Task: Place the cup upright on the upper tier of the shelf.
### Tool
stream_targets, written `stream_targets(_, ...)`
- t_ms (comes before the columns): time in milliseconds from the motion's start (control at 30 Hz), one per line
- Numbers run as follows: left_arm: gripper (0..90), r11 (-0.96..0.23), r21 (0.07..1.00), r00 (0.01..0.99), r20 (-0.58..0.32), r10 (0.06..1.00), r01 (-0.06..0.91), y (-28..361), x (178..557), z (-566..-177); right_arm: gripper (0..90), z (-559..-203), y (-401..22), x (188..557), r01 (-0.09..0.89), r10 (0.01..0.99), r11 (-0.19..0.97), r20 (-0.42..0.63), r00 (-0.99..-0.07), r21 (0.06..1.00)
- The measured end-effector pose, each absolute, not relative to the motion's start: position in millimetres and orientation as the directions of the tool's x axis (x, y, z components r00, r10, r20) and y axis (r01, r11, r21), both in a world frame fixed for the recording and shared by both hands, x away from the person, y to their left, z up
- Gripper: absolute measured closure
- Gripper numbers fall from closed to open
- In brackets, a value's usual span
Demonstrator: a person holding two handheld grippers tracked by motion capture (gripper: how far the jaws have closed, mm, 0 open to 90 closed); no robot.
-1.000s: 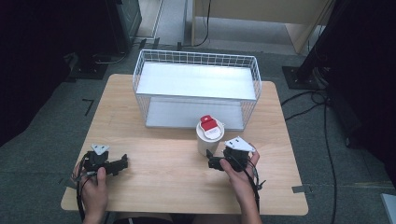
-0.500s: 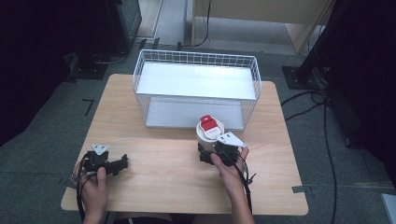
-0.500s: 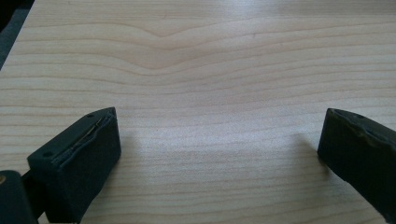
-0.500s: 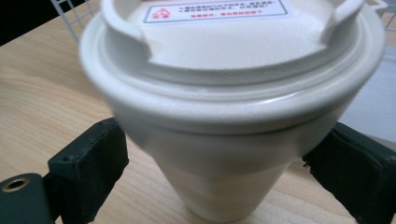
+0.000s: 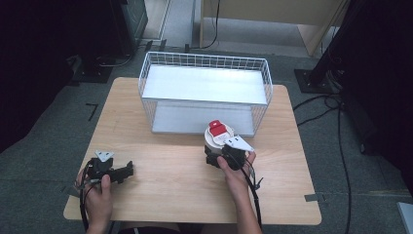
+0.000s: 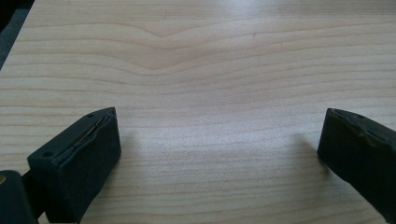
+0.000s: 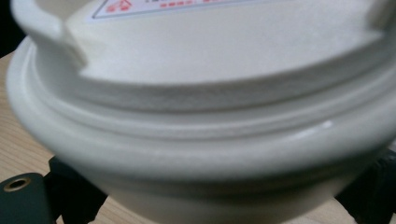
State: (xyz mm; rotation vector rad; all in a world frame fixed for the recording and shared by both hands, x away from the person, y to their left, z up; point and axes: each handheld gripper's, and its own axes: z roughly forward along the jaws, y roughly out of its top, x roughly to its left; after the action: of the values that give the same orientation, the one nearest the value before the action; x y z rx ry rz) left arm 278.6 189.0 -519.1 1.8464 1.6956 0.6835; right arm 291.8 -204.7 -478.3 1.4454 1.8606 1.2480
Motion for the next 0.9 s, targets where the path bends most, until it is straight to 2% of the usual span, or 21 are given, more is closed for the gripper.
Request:
stream_targets(333, 0.0, -0.065, 0.686, 0.081, 0.009, 0.997, 0.725, 189.0, 278.6, -519.1, 7.3, -484.5, -201.8, 298.6, 0.479, 0.928, 0.014, 0.167, -0.334, 0.877)
stream_targets(567, 0.0, -0.066, 0.685, 0.082, 0.010, 0.997, 0.726, 188.9, 279.0, -518.9, 9.2, -485.8, -197.8, 295.3, 0.430, 0.938, 0.040, 0.115, -0.328, 0.902)
stream_targets(900, 0.0, -0.066, 0.685, 0.081, 0.010, 0.997, 0.726, 188.8, 279.2, -518.9, 9.5, -474.9, -201.4, 290.8, 0.376, 0.934, -0.018, 0.150, -0.325, 0.926)
